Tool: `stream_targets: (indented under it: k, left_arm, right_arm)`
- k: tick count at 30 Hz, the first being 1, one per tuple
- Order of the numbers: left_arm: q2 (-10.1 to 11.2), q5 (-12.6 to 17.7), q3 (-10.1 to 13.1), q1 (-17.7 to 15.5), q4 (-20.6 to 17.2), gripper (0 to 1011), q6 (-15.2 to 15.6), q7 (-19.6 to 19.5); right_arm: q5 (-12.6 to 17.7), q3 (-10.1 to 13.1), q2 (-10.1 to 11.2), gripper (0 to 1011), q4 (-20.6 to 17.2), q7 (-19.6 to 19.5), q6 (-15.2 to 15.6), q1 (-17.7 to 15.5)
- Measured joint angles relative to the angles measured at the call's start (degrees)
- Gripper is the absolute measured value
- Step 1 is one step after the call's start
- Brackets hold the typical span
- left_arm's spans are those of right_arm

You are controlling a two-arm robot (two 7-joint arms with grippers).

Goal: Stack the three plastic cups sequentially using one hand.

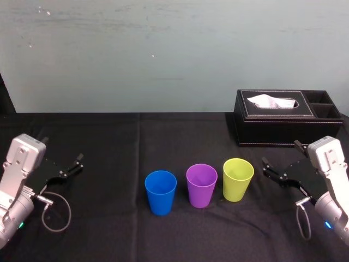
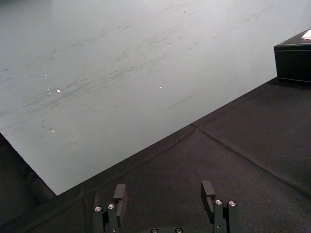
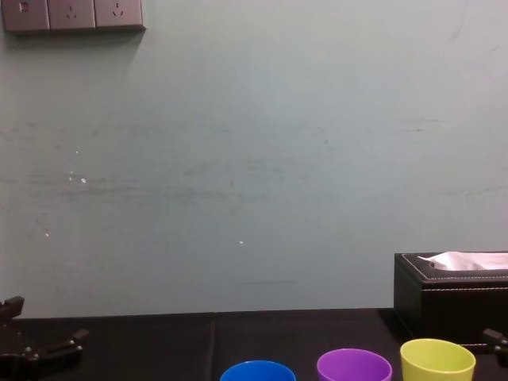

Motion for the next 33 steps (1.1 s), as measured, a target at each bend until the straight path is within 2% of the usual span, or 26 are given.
stream_targets:
  k: [33]
  left_arm:
    - [0.0, 0.0, 0.0, 0.0, 0.0, 1000, 0.0, 0.0]
  right_arm:
    - [0.0, 0.0, 0.0, 1003, 0.0, 0.0, 0.0, 0.0]
